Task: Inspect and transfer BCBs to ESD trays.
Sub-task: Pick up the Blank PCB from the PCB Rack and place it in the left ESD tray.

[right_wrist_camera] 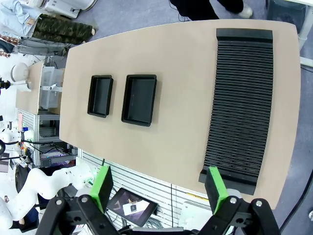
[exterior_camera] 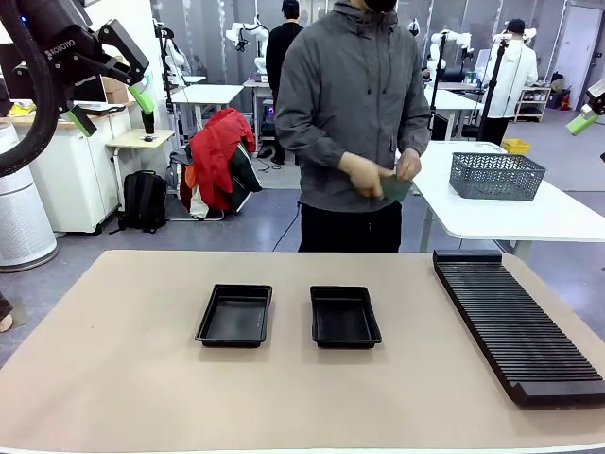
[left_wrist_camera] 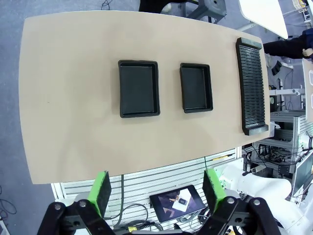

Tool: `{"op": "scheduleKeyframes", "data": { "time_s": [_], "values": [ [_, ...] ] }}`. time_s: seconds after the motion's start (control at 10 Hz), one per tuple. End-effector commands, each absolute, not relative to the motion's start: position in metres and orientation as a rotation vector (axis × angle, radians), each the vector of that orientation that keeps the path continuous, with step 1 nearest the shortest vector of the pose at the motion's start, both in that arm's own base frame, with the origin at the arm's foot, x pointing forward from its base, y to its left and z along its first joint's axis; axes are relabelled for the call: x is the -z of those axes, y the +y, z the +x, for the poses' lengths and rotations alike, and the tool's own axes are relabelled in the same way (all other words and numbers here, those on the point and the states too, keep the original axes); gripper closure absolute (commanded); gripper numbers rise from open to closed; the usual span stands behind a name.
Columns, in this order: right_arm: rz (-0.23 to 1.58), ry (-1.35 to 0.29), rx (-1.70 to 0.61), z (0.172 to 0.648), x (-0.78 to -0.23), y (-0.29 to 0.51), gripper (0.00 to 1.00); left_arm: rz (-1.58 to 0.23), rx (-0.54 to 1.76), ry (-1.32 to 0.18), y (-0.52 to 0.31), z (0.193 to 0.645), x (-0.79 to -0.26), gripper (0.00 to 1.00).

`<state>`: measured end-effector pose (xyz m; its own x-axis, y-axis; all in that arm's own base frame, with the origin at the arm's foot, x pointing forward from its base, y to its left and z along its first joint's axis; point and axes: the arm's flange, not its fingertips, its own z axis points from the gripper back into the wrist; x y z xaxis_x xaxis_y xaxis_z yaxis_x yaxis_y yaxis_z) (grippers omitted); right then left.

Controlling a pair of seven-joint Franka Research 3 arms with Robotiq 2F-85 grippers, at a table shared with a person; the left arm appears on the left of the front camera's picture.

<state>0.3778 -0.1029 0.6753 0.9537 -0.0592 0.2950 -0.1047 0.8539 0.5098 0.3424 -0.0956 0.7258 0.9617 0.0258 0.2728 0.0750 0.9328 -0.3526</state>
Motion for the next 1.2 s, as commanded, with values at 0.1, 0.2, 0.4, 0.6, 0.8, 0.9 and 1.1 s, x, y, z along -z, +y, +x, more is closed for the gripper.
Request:
{"op": "scheduleKeyframes", "data": {
  "time_s": [0.1,0.2,0.4,0.6,0.8,0.9,1.1],
  "values": [
    [0.549,-0.307,-0.021,0.3781,-0.6756,-0.1015,0.00,-0.370,0.023,-0.275,-0.0949,0.3424,-0.7241,0.00],
    [0.549,-0.307,-0.021,0.3781,-0.6756,-0.1015,0.00,-0.370,0.023,-0.275,-0.0949,0.3424,-0.7241,0.00],
    [0.549,-0.307,-0.021,0.3781,-0.6756,-0.1015,0.00,-0.370,0.023,-0.275,-0.0949,0.3424,-0.7241,0.00],
    [0.549,-0.307,-0.021,0.3781,-0.6756,-0.1015,0.00,-0.370,0.023,-0.275,-0.0949,0.3424,-0.7241,0.00],
    [0.549,-0.307,-0.021,0.3781,-0.6756,-0.1015,0.00,-0.370,0.023,-0.275,-0.0949,0.3424,-0.7241,0.00],
    [0.549,-0.307,-0.021,0.3781,-0.6756,-0.1015,0.00,-0.370,0.023,-0.275,-0.0949,0.3424,-0.7241,0.00],
    [0.549,-0.307,-0.021,0.3781,-0.6756,-0.1015,0.00,-0.370,0.023,-0.275,-0.0949,0.3424,-0.7241,0.00]
  ]
}}
